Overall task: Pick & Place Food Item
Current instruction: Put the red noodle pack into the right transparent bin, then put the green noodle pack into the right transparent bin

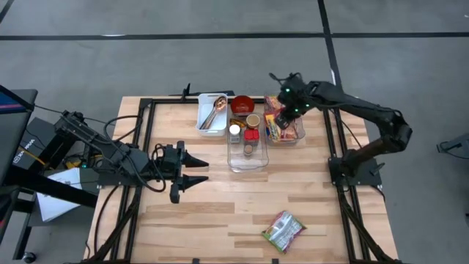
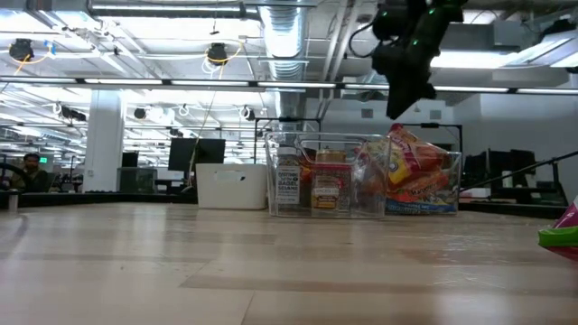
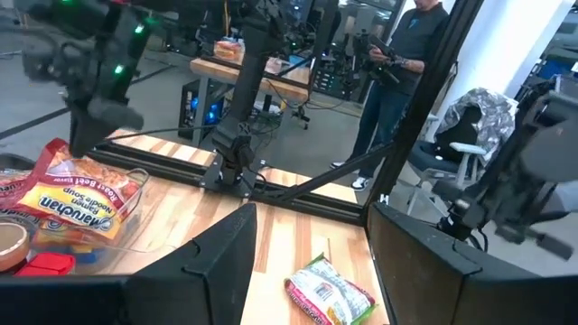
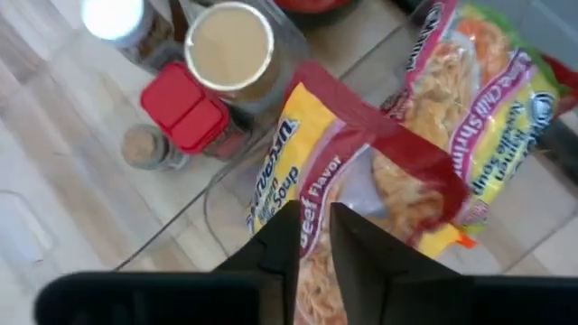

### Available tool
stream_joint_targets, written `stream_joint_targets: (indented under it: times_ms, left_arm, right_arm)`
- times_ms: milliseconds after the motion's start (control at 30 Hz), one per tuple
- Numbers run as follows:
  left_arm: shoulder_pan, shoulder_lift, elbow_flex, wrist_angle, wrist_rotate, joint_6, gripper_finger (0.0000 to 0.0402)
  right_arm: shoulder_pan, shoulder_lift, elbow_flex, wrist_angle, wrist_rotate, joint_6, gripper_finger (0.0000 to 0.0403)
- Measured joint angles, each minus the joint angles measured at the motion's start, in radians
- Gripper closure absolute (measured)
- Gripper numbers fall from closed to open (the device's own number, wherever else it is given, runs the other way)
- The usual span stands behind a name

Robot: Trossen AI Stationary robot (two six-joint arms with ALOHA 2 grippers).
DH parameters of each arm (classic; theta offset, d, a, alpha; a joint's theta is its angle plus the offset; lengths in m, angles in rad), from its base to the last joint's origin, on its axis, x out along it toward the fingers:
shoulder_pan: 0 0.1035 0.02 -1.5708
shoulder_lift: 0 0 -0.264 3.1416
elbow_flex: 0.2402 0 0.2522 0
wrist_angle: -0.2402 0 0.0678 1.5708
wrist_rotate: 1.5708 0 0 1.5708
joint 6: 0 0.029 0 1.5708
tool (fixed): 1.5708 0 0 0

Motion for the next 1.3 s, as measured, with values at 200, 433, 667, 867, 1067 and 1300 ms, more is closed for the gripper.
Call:
stream_joint_targets:
  times_ms: [200,433,667,867,1067,1300]
  left_arm:
    - [0.000,0.000,0.000,0.000,0.000,-0.005,0.0193]
    - [0.000,0.000,0.000,0.001,0.000,-0.011,0.0193]
    - [0.000,0.000,0.000,0.001,0.000,-0.015,0.0193]
    - [0.000,0.000,0.000,0.002,0.000,-0.016,0.0193]
    - [0.000,0.000,0.000,0.003,0.000,-0.016,0.0193]
    - [0.000,0.000,0.000,0.003,-0.019,-0.016,0.0193]
  right_arm:
    - [-0.018,0.109,-0.001,-0.014,0.009,-0.028,0.0395]
    - [-0.052,0.156,0.000,-0.032,0.015,-0.062,0.0396]
    - [-0.061,0.161,0.000,-0.037,0.018,-0.090,0.0401]
    - [-0.071,0.161,0.000,-0.023,0.021,-0.099,0.0402]
    - [-0.071,0.160,-0.053,-0.014,0.024,-0.106,0.0402]
    - [-0.077,0.018,-0.074,0.071,-0.009,-0.077,0.0403]
